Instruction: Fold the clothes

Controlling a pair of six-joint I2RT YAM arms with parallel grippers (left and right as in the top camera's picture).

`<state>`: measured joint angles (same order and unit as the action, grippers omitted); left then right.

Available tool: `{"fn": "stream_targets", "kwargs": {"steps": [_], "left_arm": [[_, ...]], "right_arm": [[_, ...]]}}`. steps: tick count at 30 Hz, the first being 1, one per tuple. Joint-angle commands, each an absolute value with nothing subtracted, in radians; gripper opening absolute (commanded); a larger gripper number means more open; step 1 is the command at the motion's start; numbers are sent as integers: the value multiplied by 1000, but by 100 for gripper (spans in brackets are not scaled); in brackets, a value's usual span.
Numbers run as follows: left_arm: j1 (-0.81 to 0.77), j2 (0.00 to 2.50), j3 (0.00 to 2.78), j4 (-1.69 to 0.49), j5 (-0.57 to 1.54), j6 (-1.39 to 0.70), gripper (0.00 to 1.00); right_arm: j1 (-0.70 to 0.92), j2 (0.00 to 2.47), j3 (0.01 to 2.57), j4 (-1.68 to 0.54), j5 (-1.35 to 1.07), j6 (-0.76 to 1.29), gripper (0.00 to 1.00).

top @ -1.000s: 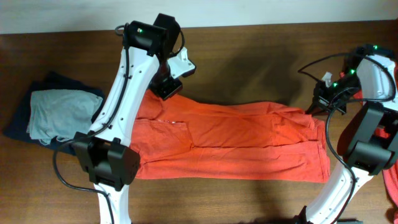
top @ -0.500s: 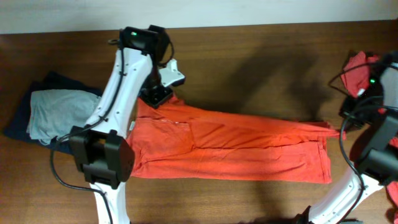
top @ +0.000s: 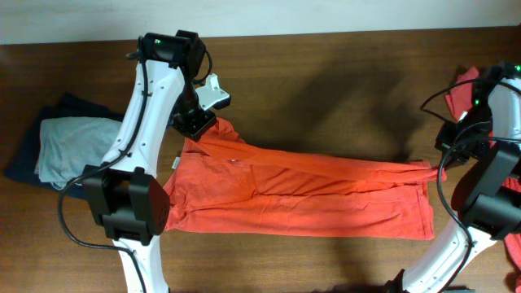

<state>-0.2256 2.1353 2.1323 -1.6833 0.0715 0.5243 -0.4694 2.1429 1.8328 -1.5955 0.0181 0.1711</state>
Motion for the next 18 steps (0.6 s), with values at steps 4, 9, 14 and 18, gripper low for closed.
{"fn": "stream_targets", "kwargs": {"steps": [4,9,14,18], "left_arm": [[-218,2120,2128,-1688,75,540,1],[-219,2120,2128,-1688,82,532,1],[-220,2120,2128,-1688,90,532,15],[-220,2113,2128,-1688,89,532,29]], "right_arm": [[-469,2115,1829,-1657,26,138,5],[-457,2099,1829,-1689,20,133,11],[-425,2084,1829,-1687,-27,93,16],[-418,2080,1829,-1684,-27,93,18]]}}
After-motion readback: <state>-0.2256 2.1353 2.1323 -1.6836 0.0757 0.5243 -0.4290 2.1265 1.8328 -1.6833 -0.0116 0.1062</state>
